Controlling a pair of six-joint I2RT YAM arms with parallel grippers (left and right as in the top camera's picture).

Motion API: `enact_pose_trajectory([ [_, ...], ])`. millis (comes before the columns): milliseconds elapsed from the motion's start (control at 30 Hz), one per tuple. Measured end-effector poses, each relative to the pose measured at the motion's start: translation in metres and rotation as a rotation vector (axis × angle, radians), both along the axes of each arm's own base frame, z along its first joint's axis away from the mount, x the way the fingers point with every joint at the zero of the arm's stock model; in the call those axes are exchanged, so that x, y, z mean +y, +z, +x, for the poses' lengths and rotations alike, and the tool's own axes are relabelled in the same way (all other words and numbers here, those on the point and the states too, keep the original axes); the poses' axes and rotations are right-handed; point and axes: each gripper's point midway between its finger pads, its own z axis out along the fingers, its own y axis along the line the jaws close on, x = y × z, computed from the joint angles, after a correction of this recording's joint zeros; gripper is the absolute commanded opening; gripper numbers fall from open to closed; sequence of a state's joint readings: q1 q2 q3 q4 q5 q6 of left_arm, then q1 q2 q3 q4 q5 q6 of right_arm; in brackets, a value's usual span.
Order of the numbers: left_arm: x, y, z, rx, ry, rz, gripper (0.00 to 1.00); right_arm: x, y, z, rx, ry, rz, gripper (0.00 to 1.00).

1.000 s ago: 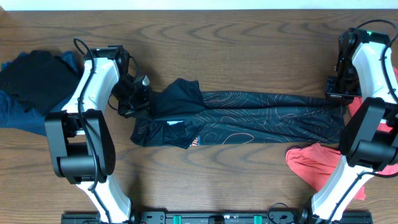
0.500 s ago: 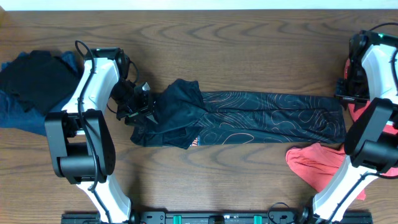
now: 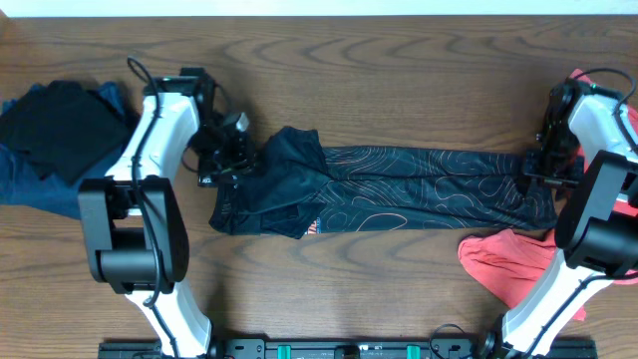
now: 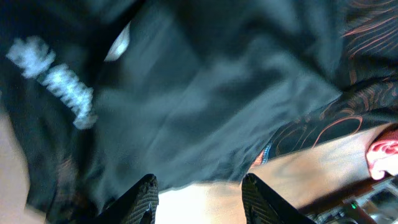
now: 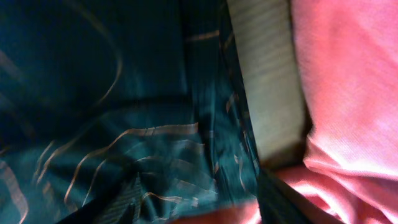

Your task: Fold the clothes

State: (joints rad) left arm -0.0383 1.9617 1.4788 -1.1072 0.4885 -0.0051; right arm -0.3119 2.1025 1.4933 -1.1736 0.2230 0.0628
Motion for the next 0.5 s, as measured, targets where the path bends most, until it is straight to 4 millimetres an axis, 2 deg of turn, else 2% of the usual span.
enact_pose_trajectory([
  [67, -0.011, -0.001, 0.010, -0.058, -0.034, -0.006, 0.59, -0.001, -0.007, -0.002, -0.009, -0.010, 0.011, 0.61],
  [267, -0.045, -0.001, 0.032, -0.189, -0.107, -0.015, 0.60, 0.000, -0.012, 0.002, -0.067, -0.025, 0.045, 0.61],
  [500, -0.056, 0.000, 0.055, -0.290, -0.091, 0.013, 0.60, 0.003, -0.013, 0.004, -0.090, -0.013, 0.060, 0.59],
])
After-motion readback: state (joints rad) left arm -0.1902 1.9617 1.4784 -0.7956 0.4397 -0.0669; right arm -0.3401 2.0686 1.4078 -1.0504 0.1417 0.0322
